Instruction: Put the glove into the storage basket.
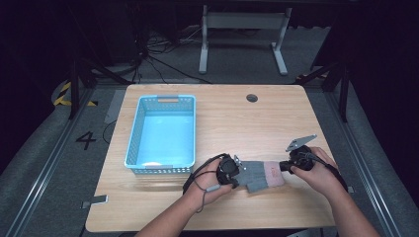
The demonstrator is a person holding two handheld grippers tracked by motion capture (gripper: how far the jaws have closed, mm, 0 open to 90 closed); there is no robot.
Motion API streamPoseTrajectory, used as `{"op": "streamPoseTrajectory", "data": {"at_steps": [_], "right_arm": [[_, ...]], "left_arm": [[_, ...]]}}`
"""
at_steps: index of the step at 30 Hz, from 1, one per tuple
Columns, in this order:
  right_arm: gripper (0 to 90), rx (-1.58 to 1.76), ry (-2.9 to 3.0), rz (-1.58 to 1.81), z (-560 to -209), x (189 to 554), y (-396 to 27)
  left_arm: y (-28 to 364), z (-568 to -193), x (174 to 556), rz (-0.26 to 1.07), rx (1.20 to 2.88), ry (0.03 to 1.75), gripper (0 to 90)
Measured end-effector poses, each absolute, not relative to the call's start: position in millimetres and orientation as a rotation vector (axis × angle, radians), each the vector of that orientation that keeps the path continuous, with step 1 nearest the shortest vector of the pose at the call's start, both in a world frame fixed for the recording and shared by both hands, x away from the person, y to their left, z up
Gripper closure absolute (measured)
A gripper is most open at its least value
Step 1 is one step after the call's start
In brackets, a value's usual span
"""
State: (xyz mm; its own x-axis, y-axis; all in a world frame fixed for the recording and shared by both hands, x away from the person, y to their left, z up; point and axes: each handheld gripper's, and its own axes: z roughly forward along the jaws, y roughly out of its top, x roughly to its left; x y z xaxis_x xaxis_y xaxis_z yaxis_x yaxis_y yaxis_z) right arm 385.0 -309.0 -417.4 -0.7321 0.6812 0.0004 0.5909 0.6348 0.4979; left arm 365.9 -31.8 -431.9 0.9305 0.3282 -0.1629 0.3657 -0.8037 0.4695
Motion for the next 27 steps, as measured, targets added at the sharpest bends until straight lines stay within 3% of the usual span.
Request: {"op": "streamPoseTrajectory", "data": {"at_steps": [18,27], "right_arm": [[84.1,1.078,2.601,0.711,-409,382,-320],[78.6,1.128,2.566,0.748,-403,380,-329]], "left_arm": [[-22,-416,366,-0.117,2.531,0.565,75.3],[-20,-402,365,-0.093,2.467,0.573,65.4]]}}
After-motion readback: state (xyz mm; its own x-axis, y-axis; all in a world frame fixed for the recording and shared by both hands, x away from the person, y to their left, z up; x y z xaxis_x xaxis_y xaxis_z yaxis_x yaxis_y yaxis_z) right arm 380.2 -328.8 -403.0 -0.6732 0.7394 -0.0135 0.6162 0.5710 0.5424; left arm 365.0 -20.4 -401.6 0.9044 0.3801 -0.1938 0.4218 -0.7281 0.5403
